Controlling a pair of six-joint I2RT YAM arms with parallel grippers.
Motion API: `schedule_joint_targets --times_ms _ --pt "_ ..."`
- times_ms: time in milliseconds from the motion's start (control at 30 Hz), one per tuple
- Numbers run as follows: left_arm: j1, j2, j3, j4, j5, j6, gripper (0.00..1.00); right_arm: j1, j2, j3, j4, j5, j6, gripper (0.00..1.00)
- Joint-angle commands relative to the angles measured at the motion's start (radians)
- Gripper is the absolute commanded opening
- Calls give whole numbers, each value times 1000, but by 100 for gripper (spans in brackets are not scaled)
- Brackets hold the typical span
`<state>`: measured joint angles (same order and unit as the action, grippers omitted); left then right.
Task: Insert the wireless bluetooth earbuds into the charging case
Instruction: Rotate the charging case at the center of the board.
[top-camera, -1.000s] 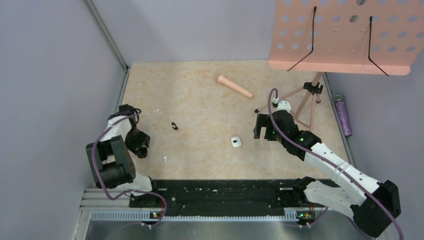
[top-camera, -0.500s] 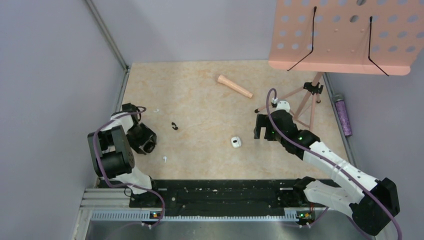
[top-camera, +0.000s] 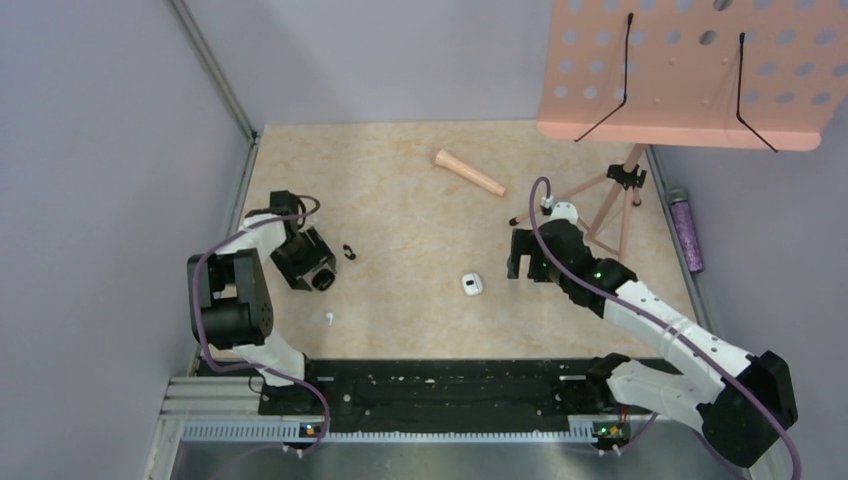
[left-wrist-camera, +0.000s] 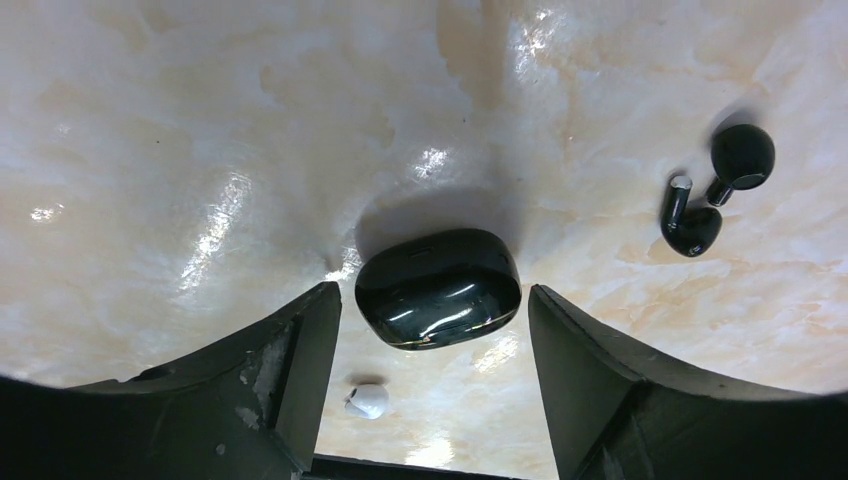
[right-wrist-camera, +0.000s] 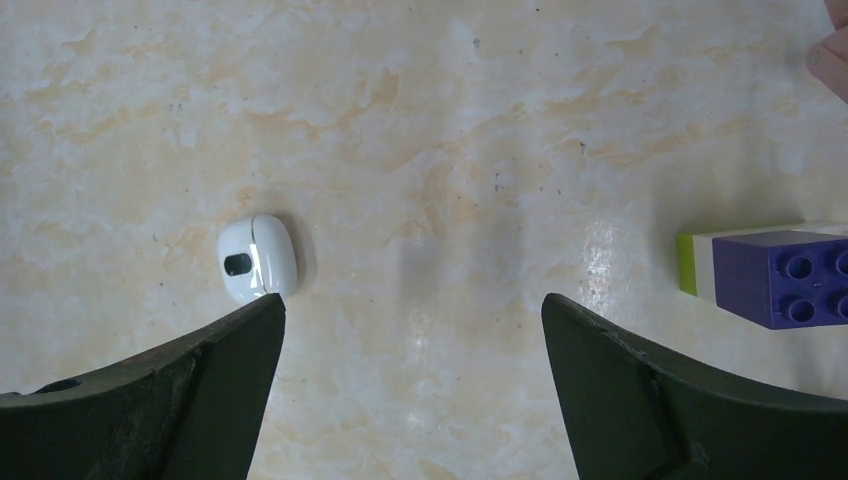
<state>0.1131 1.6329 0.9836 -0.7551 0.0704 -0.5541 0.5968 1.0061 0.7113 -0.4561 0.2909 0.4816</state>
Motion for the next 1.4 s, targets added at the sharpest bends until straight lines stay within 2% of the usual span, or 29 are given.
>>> schedule_joint_targets --times_ms 0,167,367,533,900,967,1067,1167,1233,1367 --pt "3 5 32 2 1 14 75 -14 -14 22 18 10 0 99" --pt "-9 -2 16 13 4 3 69 -14 -16 29 7 10 -2 99" --pt "-61 6 13 25 20 -16 69 -14 -32 34 -10 0 6 99" --pt "-108 6 13 45 52 -55 61 -14 -52 38 -20 -9 18 99" --pt "-367 61 37 101 109 -159 60 -14 -88 56 -62 -16 43 99" --pt "-406 59 63 68 84 -161 65 -14 -96 57 -73 -17 46 99" --pt "-427 16 94 0 9 -165 80 -14 -107 59 -85 -17 50 99" --pt "-417 -39 131 -88 -145 -206 94 -14 -114 59 -88 -22 56 98" --pt "-389 -56 152 -152 -225 -261 92 -14 -112 61 -87 -28 63 98" --pt "-346 -81 157 -196 -306 -352 80 -14 -102 73 -85 -41 69 98"
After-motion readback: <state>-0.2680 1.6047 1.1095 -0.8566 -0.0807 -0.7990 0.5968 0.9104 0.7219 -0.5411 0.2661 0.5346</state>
